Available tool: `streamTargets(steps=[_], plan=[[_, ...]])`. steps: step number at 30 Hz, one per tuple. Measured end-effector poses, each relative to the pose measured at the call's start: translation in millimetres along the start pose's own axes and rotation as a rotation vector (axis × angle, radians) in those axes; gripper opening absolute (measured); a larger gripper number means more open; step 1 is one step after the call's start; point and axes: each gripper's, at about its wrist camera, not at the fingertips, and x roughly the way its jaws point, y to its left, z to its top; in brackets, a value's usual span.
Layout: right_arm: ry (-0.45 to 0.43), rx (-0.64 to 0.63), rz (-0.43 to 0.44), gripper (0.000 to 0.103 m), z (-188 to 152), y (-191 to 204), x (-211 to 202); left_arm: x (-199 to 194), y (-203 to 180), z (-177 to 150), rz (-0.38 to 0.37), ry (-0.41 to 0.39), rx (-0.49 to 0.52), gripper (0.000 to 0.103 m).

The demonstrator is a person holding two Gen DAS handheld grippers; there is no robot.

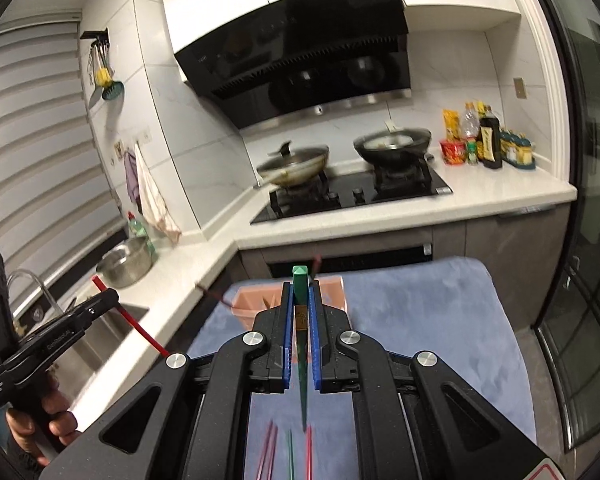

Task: Organize utensils
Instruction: 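Lower both chopsticks into the pink holder and open both tools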

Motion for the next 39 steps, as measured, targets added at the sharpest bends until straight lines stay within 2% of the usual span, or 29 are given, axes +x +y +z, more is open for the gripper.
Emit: streamTargets(steps=[9, 16, 23, 31, 39], plan=[[-0.086, -0.007, 0.024, 0.007, 64, 16, 46, 40, -1, 67, -0.002, -0.092, -0.006, 0.007], [-0.123, 0.006, 0.029, 0.007, 90, 19, 91, 74, 6, 87, 0.01, -0.126, -0.015, 0.007], [-0.11, 0.007, 0.014, 0.007, 95, 19, 130, 112, 10, 81, 0.031, -0.092, -0.006, 0.007], [-0.019, 0.027, -0.004, 0.007, 74, 8, 173, 146, 16, 59, 0.049, -0.026, -0.01, 0.007], [0.035, 0.019, -0.031, 0.007, 55, 2, 192, 164, 28, 48, 0.062, 0.027, -0.043, 0.007]])
